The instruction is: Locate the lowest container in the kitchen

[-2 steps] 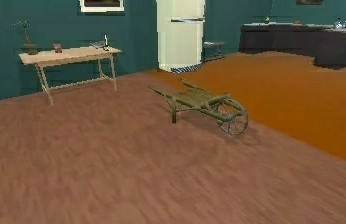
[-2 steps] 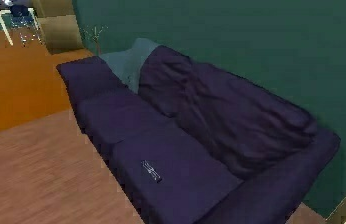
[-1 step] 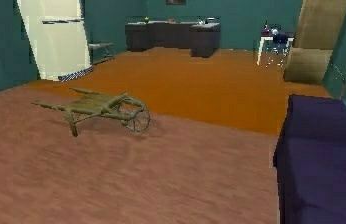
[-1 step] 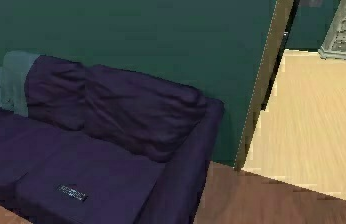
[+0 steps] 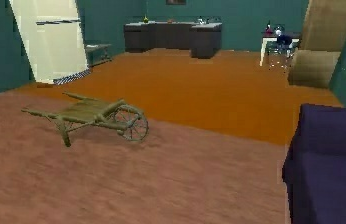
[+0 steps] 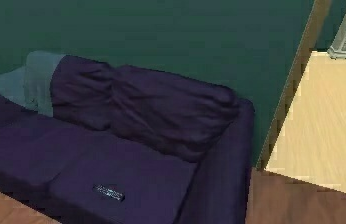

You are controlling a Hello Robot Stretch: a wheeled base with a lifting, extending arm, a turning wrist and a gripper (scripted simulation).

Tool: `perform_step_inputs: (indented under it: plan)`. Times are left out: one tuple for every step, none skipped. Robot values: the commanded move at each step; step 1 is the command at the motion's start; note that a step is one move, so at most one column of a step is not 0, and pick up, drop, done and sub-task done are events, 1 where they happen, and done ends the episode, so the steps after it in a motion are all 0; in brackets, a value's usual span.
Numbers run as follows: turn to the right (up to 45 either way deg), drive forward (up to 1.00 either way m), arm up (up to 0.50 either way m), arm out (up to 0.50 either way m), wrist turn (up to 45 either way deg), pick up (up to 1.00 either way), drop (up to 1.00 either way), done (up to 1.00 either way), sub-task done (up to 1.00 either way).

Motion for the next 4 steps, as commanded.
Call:
perform_step_inputs:
  plan:
    - [9.0,0.00,0.00,0.00,0.0,0.00,0.00,0.00,0.00]
    - [0.0,1.00,0.00,0.00,0.0,0.00,0.00,0.00,0.00]
    - [0.0,1.00,0.00,0.00,0.0,0.00,0.00,0.00,0.00]
    - [9.0,0.00,0.00,0.00,0.0,0.00,0.00,0.00,0.00]
